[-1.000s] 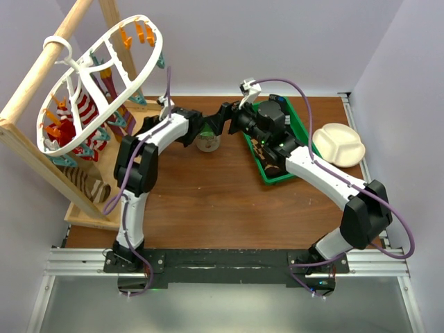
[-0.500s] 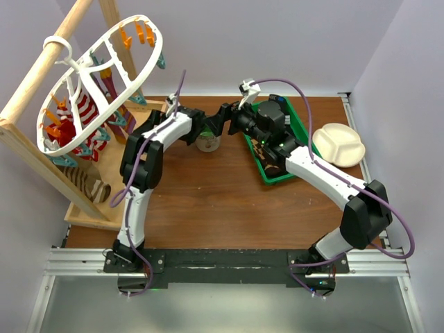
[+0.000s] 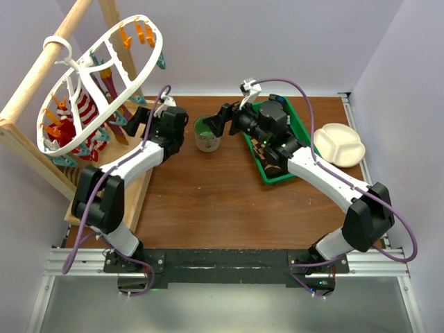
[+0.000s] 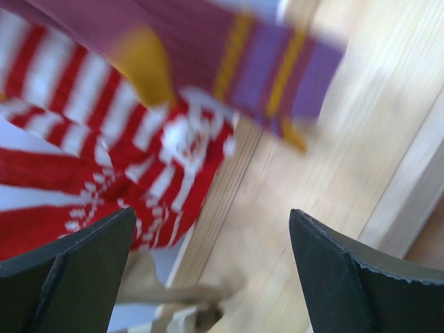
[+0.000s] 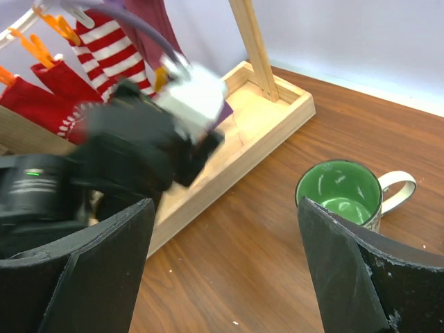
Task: Remove the socks clipped to the hanger
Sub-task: Adjust the hanger on the clothesline.
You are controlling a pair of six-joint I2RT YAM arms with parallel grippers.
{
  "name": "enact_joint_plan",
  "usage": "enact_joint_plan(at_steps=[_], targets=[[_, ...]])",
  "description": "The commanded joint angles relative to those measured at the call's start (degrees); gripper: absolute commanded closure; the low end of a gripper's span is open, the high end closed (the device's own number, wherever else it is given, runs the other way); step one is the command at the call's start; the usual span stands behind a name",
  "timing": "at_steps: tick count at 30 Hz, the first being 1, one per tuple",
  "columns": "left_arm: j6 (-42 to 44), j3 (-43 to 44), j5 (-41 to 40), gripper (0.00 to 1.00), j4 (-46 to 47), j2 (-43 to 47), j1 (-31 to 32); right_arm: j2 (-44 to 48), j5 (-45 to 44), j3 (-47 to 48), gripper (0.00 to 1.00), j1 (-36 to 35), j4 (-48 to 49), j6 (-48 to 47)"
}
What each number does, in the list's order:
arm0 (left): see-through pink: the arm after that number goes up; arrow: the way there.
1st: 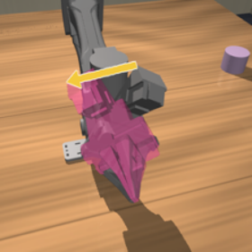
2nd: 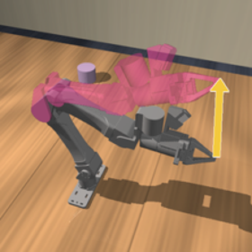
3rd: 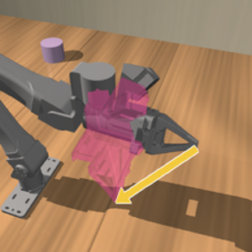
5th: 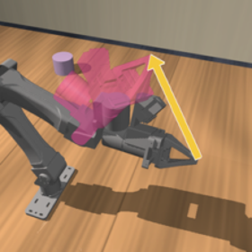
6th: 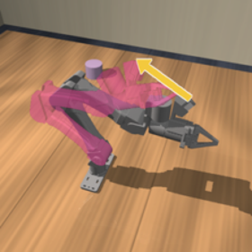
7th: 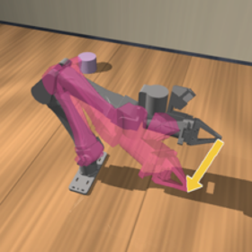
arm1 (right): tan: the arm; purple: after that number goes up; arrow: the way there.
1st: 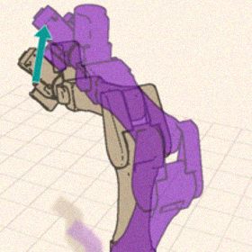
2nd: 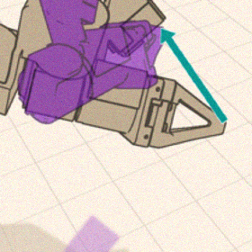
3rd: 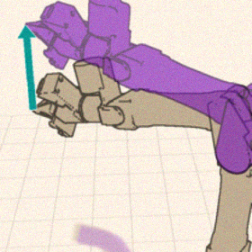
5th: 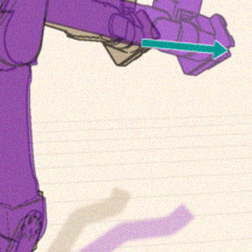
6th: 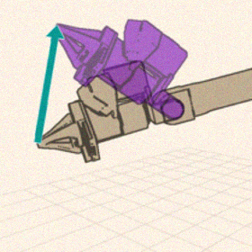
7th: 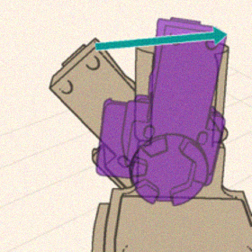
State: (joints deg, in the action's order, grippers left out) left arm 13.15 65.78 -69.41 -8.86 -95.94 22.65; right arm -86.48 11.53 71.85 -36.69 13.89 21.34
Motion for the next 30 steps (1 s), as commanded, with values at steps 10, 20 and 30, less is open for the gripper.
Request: enact_joint_plan(at_steps=[10,20,30], targets=[[20.0,-2.5,8.4,0.03,37.9,2.1,-5.5,1.2,1.6,0.4,0.12,0.2,2.2,-0.5],[19.8,0.3,11.9,0.07,45.3,-2.4,-8.1,0.5,1.6,0.0,0.12,0.2,2.4,-0.7],[8.7,4.0,13.9,0.26,39.1,-6.3,-11.0,0.3,1.2,-0.4,0.12,0.3,2.5,-1.0]])
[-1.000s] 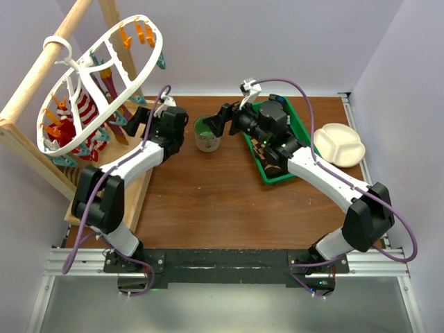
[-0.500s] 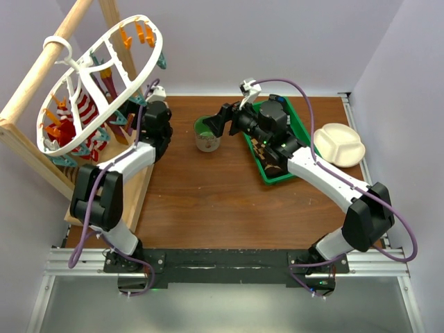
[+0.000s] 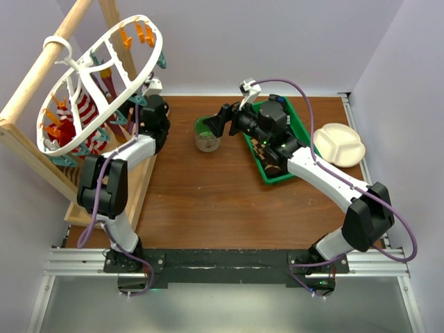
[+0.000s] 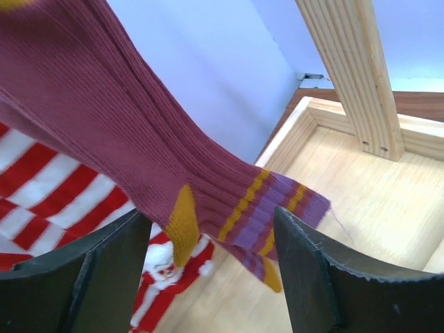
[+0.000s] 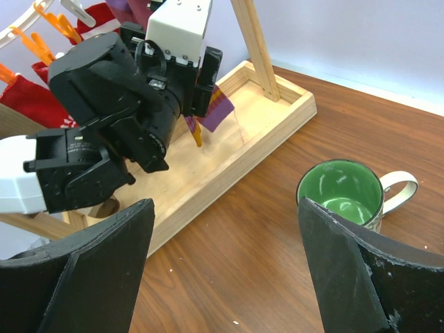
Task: Remove the socks clipped to the hanger
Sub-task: Adjust the hanger on the clothesline.
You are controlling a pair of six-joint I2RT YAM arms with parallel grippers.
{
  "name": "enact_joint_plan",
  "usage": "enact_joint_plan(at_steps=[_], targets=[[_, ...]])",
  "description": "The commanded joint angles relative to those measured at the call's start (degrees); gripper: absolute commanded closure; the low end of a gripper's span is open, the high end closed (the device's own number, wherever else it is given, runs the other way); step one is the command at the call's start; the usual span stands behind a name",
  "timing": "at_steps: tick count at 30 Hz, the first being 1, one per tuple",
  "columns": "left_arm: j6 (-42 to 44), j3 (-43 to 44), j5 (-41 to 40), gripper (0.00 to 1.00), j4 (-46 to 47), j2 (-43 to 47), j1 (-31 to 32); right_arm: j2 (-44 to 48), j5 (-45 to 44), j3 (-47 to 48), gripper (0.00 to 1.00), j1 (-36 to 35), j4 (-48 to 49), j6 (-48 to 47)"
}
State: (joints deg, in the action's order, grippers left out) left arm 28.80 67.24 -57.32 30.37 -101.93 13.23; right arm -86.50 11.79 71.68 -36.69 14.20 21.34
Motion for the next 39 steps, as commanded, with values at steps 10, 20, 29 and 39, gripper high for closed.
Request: enact_joint_plan(at_steps=[10,20,29,39], targets=[[-7.4,2.1,5.0,0.59,3.5,-0.8,-2.1,0.5,0.9,-0.5,0.12,0.2,2.1,-1.2],[-8.0,-1.8,13.5,1.00,5.9,3.5,-0.7,0.1,0.1,-0.1,0.12,0.2,2.1,-1.7],[-5.6,-5.5,20.1,1.00,7.2,7.4,6.5,0.8,-1.7,1.6,0.12,0.3,1.4,-2.5],[-11.0,-5.4,27.8,1.00,1.4,12.0,10.2,1.8,-3.4,6.2,0.11,0.7,0.5,-3.9]])
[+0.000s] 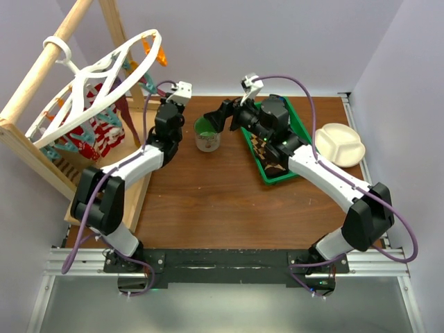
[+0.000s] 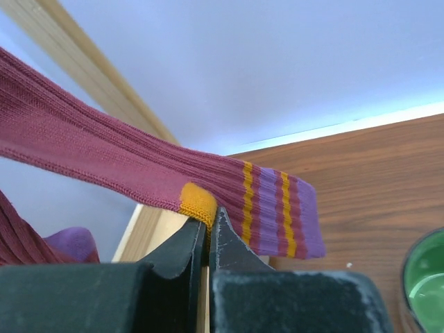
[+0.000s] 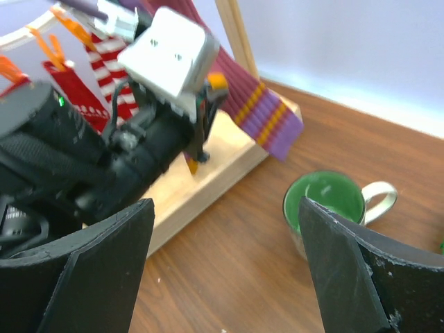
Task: Remove the socks clipped to the hanger
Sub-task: Adjust the hanger on the clothesline.
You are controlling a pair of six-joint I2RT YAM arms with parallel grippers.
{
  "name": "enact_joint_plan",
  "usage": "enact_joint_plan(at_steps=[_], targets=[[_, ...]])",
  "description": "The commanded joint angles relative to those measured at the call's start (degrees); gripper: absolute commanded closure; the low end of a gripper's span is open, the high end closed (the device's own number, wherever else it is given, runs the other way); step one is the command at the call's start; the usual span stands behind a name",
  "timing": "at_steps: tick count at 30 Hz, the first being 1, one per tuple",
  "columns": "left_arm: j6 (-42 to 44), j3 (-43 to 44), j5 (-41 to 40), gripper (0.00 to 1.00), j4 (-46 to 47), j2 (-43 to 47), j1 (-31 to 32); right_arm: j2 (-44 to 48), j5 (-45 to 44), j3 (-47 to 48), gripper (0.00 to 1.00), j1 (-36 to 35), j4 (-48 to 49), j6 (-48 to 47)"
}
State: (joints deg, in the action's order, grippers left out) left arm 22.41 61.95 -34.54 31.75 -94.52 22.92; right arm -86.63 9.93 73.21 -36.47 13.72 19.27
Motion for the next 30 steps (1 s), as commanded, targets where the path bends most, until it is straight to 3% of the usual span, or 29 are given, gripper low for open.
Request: enact_joint_plan(at_steps=[1,17,25,30], targets=[[-6.2,0.1,7.0,1.00,-0.9,5.0,0.6,1.9,-2.1,5.1,0.11,0.7,0.8,-2.0],[-19.6,1.3,28.8,1.00,-13.8,14.7,2.2,1.6,-1.4,10.8,0.11,2.2,0.8,-1.8],[-25.1,-0.5,33.0,1.00,-16.9,18.0,2.3,5.4,9.5,11.5,0.10,2.3,6.4,-0.4],[-25.2,-1.0,33.2,1.00,-18.1,18.3,2.6,4.8,16.6,17.2,0.09,1.2,7.1,3.1]])
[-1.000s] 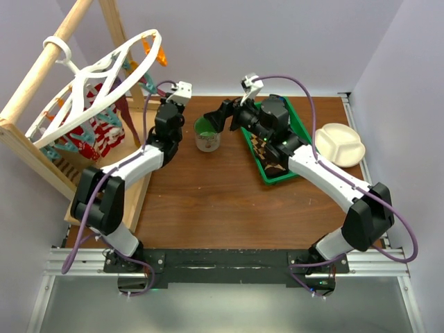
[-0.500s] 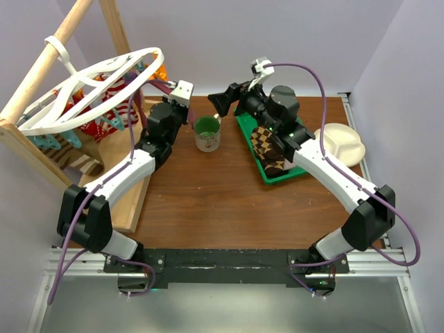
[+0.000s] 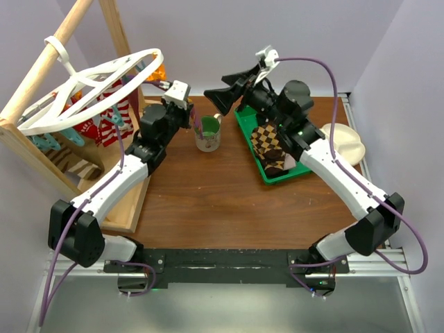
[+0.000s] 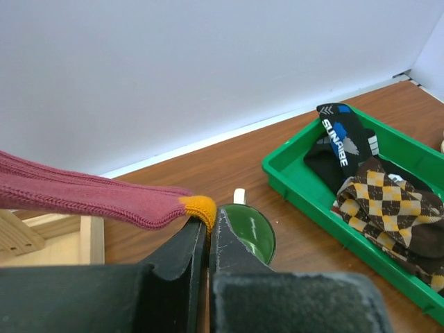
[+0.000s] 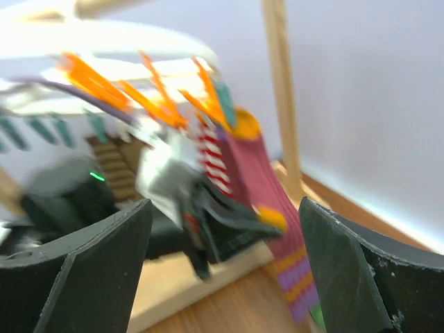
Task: Remove the socks clipped to the hanger
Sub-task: Adjust the hanger on the clothesline.
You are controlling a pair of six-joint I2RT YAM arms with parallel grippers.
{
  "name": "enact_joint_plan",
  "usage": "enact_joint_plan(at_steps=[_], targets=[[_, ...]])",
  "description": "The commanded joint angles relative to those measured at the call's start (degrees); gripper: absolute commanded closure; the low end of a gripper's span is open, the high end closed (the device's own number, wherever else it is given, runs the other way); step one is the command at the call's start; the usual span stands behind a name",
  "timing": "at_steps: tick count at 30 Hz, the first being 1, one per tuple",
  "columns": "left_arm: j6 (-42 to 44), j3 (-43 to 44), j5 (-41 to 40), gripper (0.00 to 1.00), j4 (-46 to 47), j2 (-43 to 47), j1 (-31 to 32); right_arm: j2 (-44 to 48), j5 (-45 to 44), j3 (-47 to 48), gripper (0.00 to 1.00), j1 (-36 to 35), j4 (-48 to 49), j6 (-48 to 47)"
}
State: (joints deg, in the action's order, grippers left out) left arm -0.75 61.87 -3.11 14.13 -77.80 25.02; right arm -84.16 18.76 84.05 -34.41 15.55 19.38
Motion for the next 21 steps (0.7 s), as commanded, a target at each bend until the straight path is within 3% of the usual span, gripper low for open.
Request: enact_joint_plan(at_steps=[1,6,21], targets=[[-2.1,-1.0,1.9,1.00,-0.4,1.6,0.6,2.1,8.3,8.5,0.09,-1.4,4.8,3.3],[-2.1,-1.4,1.1,1.00,-0.3,1.0,0.6,-0.5,8.0,15.2,0.09,-5.8,-0.2,5.1],[-4.3,-3.1,0.9,1.00,-1.3,0.6,0.6,-15.3,0.8,37.7,0.10,-16.9,-14.5,-1.6]])
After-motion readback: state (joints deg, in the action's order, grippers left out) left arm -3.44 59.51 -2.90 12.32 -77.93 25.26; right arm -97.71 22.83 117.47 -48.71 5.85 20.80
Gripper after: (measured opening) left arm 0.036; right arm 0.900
